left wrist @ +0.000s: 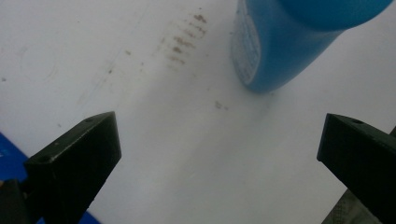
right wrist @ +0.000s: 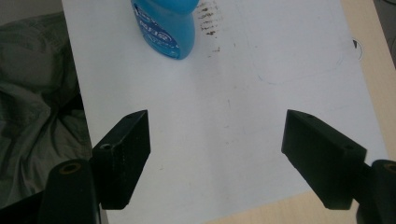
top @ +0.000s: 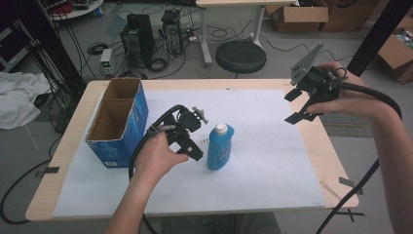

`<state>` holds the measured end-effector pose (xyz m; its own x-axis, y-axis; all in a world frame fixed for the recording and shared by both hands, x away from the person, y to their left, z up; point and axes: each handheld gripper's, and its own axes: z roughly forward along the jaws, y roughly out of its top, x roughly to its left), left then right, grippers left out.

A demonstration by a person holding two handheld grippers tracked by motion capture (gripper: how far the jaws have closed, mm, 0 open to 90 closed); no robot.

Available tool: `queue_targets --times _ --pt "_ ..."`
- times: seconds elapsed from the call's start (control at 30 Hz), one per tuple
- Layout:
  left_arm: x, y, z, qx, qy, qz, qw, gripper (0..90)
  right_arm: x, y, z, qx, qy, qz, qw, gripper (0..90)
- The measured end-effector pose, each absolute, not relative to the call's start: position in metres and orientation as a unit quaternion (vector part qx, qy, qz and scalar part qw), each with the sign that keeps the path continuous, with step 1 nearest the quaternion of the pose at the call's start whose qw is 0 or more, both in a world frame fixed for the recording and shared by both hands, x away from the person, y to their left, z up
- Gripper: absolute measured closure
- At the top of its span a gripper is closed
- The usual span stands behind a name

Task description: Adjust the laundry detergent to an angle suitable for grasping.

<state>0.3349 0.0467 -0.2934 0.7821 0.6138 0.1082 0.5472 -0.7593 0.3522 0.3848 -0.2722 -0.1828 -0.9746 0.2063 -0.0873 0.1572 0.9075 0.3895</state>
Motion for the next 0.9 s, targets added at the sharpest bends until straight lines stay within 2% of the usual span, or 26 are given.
queue_targets --times 0.9 --pt "0.328 0.010 -0.308 0.912 0.330 0.112 0.216 0.1 0.385 -0.281 -0.187 0.098 0.972 0.206 0.062 24.0"
